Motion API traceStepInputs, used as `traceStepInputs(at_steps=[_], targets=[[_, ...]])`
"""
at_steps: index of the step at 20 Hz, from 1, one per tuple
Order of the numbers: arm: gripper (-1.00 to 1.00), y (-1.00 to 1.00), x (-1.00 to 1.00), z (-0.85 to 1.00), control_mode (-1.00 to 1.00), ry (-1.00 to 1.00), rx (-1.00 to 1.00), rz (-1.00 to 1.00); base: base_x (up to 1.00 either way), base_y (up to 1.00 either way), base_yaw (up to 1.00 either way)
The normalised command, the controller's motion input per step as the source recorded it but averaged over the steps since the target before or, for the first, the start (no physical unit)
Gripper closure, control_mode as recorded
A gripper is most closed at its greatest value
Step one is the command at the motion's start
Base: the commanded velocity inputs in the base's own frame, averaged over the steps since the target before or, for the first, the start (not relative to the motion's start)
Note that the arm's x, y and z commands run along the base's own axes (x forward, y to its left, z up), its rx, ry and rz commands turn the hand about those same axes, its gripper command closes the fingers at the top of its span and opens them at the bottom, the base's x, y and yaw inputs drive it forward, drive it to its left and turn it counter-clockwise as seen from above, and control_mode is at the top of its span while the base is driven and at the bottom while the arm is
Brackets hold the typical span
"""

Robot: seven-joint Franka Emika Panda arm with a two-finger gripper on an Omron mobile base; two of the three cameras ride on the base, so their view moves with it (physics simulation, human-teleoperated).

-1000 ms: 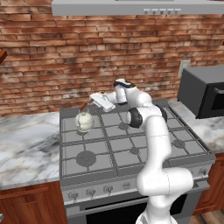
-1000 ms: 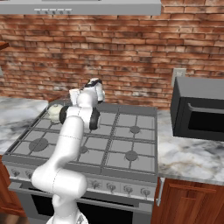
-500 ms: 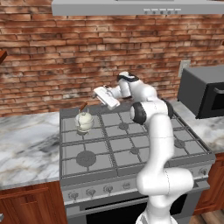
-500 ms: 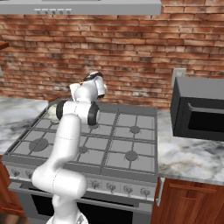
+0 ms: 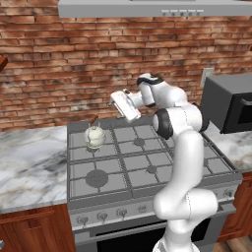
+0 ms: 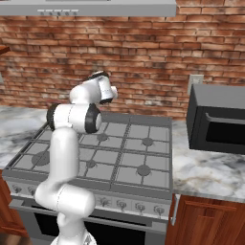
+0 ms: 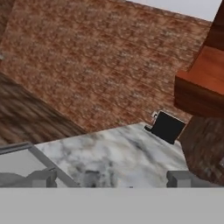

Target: Pick the kettle from the cabinet and place it on a stove burner. Then pick the pot from the counter and place it on another stove burner. Finally, turn both burners on.

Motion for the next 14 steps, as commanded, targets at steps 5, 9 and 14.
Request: traceStepInputs(at_steps=[5, 9, 14], targets=[[-1.00, -0.06, -0.62, 0.42, -1.00, -0.23, -0.02, -0.17, 0.00, 0.00, 0.00], [-1.00, -0.02, -0.61, 0.44, -1.00, -0.23, -0.03, -0.17, 0.00, 0.00, 0.00], [-1.00, 0.00, -0.55, 0.34, -1.00, -0.22, -0.04, -0.17, 0.00, 0.00, 0.00]])
